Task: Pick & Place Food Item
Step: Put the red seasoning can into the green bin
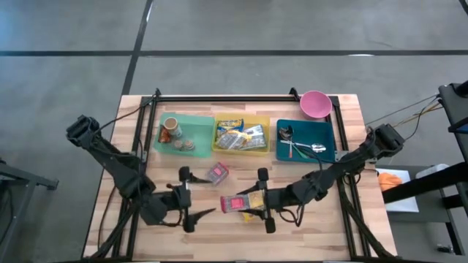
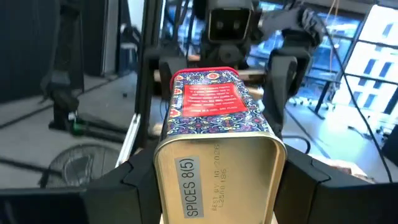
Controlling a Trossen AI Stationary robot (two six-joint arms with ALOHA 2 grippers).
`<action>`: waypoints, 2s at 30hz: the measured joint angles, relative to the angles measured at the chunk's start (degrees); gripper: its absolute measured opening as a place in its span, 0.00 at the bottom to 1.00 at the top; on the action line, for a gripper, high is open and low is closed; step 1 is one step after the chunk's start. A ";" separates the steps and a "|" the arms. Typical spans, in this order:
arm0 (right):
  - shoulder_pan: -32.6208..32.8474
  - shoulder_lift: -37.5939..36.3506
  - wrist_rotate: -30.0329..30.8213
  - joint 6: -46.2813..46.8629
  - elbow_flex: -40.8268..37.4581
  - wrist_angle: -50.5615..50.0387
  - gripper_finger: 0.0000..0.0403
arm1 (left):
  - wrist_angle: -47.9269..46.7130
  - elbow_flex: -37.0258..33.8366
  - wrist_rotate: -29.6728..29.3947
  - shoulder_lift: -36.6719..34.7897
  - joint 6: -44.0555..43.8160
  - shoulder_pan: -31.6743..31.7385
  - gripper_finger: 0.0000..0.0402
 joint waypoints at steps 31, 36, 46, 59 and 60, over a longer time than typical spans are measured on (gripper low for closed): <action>-2.03 2.37 1.03 4.18 -0.09 4.70 0.52 | 10.84 -0.03 10.70 2.10 -1.26 4.35 1.00; -2.05 2.86 -0.36 3.61 -0.07 5.65 0.52 | 10.70 -0.03 11.58 2.92 -1.25 5.13 1.00; -2.00 2.86 -3.71 3.00 0.02 6.67 0.52 | 11.70 -0.03 16.10 3.67 -0.30 6.20 0.90; -2.02 2.86 -3.63 4.28 0.02 6.54 0.52 | 11.68 -0.03 16.71 3.67 -0.03 6.09 0.54; -2.02 2.86 -3.61 4.25 0.02 6.54 0.52 | 11.68 -0.03 16.71 3.67 -0.06 6.09 0.54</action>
